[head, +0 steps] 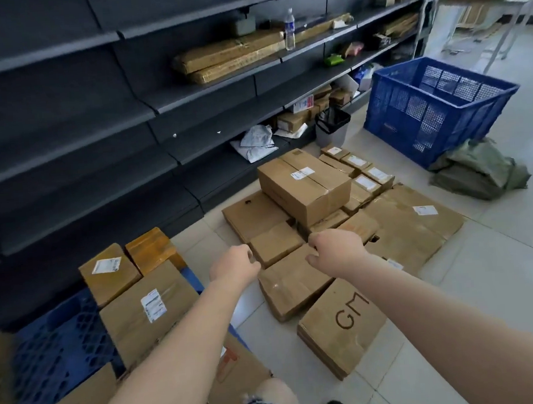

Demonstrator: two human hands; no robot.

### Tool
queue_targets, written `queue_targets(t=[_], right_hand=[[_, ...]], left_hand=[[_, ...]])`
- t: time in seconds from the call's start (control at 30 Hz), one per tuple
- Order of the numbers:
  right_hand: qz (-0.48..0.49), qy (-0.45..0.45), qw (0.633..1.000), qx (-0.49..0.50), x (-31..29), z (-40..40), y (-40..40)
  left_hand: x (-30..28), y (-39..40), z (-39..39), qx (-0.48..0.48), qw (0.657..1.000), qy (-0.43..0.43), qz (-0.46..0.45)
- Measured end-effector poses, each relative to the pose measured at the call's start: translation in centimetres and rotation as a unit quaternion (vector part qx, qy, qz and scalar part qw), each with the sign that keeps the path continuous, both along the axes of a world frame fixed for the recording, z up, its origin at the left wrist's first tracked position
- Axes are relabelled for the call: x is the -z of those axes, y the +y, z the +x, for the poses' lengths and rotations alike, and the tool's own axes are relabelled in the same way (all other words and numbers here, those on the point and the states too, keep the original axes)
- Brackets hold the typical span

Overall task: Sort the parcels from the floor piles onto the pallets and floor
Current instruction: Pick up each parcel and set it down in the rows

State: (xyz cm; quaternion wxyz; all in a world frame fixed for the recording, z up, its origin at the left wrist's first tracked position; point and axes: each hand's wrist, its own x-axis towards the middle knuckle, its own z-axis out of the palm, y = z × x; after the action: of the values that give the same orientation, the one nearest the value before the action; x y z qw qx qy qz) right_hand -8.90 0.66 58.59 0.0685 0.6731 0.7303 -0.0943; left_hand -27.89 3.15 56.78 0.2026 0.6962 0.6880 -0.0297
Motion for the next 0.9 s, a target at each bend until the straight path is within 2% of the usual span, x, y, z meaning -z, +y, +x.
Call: queue_targets(t=[0.23,0.57,0.9], right_hand=[[0.02,0.021,0.999,-0.026,-0.6,2.5,4.8],[0.013,0.024,0.999,0.024,-0.4,6.1,9.8],[0.007,0.04,0.998,0.056,1.0,3.9,20.7]], left_hand=[[-1.4,2.6,3.3,-0.025,0.997,0.02,0.065],[0.2,8.5,6.0,-0.033,0.996,-0.013,0.086],[1.0,21.0,3.9,-0.024,0.995,-0.024,0.089]])
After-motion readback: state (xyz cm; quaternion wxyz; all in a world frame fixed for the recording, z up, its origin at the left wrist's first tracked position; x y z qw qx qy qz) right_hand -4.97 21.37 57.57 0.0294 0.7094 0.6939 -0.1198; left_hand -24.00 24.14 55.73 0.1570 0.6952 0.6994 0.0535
